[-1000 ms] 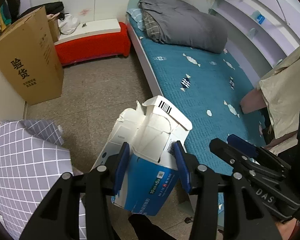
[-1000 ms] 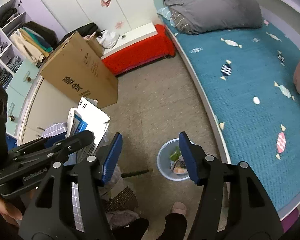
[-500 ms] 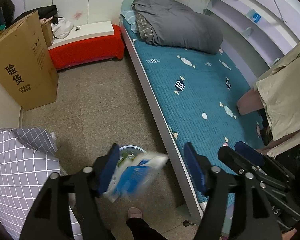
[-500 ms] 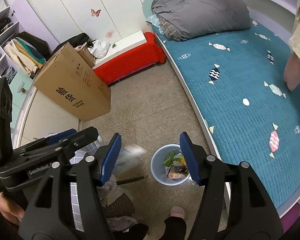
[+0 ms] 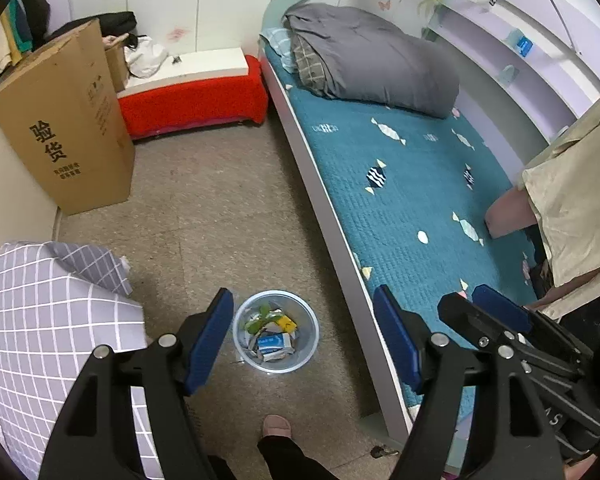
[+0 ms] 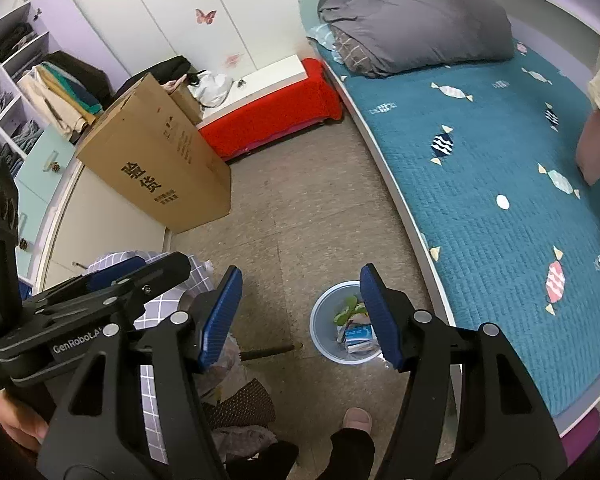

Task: Collect trash
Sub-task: 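Open the right gripper over the wastebasket, then open the left gripper, then move both open grippers back over the checked table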

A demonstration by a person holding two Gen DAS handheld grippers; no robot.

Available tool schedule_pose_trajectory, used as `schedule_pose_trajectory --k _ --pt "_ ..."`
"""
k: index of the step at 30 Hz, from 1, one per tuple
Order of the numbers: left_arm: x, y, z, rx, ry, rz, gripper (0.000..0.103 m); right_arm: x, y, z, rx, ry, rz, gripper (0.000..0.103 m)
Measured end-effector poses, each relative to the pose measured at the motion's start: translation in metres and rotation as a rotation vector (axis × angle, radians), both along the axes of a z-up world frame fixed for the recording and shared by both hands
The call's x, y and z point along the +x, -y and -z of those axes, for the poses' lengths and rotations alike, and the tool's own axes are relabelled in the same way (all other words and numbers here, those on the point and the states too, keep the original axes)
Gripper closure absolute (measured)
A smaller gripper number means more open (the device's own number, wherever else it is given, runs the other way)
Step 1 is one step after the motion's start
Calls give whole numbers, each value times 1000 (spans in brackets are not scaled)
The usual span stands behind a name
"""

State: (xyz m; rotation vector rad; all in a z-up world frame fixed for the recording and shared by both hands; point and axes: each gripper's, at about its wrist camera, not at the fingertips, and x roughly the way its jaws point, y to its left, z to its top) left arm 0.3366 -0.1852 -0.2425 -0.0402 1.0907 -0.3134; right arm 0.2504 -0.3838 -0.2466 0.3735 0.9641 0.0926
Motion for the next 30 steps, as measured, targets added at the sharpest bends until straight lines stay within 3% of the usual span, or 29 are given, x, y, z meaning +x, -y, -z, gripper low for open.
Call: schedule_pose_trajectory --k 8,15,30 --pt "-26 -42 -10 -12 27 -90 32 -9 -37 -7 -4 18 -77 41" --pt "-64 -109 -19 -29 48 -210 32 -15 -101 -13 -3 31 -198 41" --pt "-155 -339 -21 -77 50 -465 31 -60 -333 -14 -6 44 -444 40"
